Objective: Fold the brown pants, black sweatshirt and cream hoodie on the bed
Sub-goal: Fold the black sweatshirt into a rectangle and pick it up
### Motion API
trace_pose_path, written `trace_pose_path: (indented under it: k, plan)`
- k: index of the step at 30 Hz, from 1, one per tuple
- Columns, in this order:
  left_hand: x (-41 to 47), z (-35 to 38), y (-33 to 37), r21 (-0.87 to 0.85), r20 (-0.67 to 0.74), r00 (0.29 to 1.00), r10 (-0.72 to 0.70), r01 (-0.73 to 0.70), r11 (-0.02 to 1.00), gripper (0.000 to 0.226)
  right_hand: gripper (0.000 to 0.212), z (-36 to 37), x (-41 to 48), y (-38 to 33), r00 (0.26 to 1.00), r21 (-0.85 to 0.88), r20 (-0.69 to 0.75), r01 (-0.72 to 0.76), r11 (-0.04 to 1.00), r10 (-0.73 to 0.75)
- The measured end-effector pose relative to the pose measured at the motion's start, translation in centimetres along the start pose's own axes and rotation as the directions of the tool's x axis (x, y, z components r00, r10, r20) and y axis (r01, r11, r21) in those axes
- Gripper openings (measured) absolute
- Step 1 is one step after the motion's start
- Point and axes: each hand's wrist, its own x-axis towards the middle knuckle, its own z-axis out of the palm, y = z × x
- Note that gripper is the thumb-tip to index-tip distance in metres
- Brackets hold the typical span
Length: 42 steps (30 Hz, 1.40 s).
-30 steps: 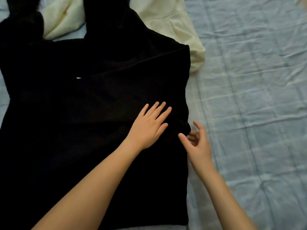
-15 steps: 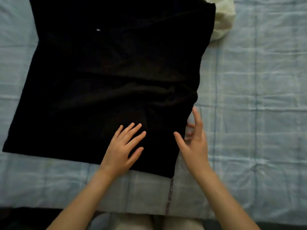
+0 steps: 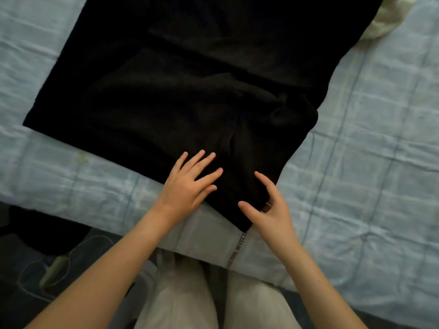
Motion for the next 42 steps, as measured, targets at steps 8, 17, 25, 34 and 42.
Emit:
trace_pose_path:
  k: [8, 17, 25, 34, 42]
  plan:
    - [-3.1, -0.3, 1.8, -0.040, 0.065, 0.997, -0.049, 0.052, 0.998, 0.042, 0.065, 0.3, -2.1, 0.2, 0.997, -0.389, 0.044, -0.042, 0.920, 0.063]
    - [6.9, -1.7, -1.3, 0.109, -0.039, 0.982, -0.185, 0.188, 0.976, 0.055, 0.055, 2.6, 7.4, -5.6, 0.811, -0.812, -0.160, 0.215, 0.543, -0.562]
    - [7.3, 1.2, -3.7, 0.196, 0.030, 0.981, -0.194, 0.185, 0.963, 0.057, 0.057, 4.4, 11.1, -1.6, 0.879, -0.934, -0.015, 0.158, 0.322, -0.477]
    - [7.0, -5.8, -11.5, -0.194, -0.082, 0.996, -0.046, 0.030, 0.981, 0.045, 0.052, 9.5, 11.6, -8.9, 0.787, -0.787, -0.283, 0.136, 0.601, -0.548]
    - [10.8, -12.0, -28.0, 0.194, 0.049, 0.998, -0.045, 0.035, 0.980, 0.055, 0.055, 18.9, 21.2, -18.2, 0.799, -0.793, -0.151, 0.254, 0.554, -0.582]
